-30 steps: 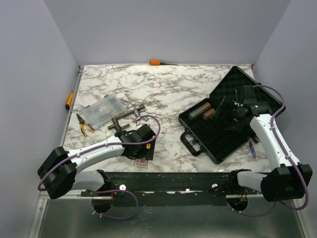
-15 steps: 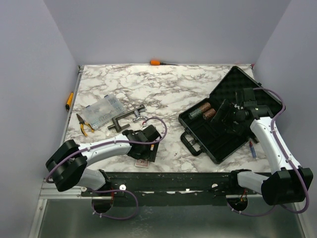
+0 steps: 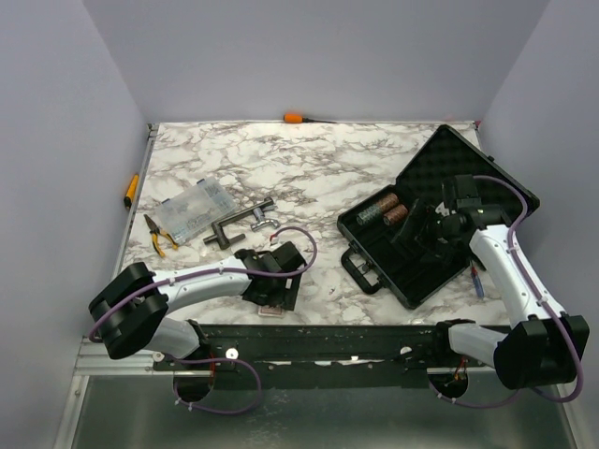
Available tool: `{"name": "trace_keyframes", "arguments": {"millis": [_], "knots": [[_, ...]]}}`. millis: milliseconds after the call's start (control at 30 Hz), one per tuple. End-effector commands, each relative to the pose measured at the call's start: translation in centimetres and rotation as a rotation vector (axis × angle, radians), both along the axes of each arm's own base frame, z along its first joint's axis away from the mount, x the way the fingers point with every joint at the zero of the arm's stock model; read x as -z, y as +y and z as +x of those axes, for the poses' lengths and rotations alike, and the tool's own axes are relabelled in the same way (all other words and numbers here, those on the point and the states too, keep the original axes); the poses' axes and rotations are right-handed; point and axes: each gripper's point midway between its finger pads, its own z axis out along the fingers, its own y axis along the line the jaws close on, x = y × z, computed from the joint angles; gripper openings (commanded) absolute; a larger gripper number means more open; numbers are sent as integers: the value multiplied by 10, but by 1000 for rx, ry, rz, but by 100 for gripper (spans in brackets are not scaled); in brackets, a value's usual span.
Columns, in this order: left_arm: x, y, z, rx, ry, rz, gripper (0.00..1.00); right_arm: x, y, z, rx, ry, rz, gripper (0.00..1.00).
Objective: Pack up texas hold em set
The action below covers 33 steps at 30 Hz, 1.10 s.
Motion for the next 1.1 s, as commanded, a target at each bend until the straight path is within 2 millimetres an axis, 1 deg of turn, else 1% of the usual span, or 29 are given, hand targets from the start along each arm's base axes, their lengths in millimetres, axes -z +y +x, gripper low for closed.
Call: {"name": "trace_keyframes", "arguments": {"millis": [0, 33, 100, 167, 233, 333, 467, 600, 700, 800, 867, 967, 1067], "knots": [[7, 5, -7, -38, 18, 5, 86, 6, 19, -15, -102, 23, 103, 94], [7, 5, -7, -43, 21, 4, 83, 7, 21, -17, -118, 29, 115, 94], [9, 5, -9, -46, 26, 6, 72, 9, 25, -20, -148, 33, 138, 93], [9, 5, -9, -48, 29, 8, 66, 12, 30, -22, -178, 43, 162, 92], [9, 5, -8, -46, 28, 7, 58, 15, 36, -24, -208, 59, 172, 91], [8, 2, -8, -34, 26, -2, 49, 24, 37, -26, -243, 92, 144, 90], [3, -3, -7, -15, 23, -22, 46, 34, 41, -24, -288, 130, 63, 88], [-7, -8, -7, -8, 18, -58, 44, 44, 48, -20, -355, 177, -89, 88], [-17, -11, -6, -7, 6, -83, 44, 48, 52, -15, -369, 171, -128, 86], [-28, -13, -4, -5, -14, -109, 44, 54, 52, -8, -384, 163, -168, 81], [-37, -15, -3, -3, -30, -131, 44, 59, 51, -5, -402, 169, -194, 79], [-49, -16, -1, 3, -54, -158, 44, 68, 48, -2, -436, 193, -238, 71], [-58, -16, 0, 8, -76, -174, 44, 71, 56, 1, -460, 193, -227, 64]]}}
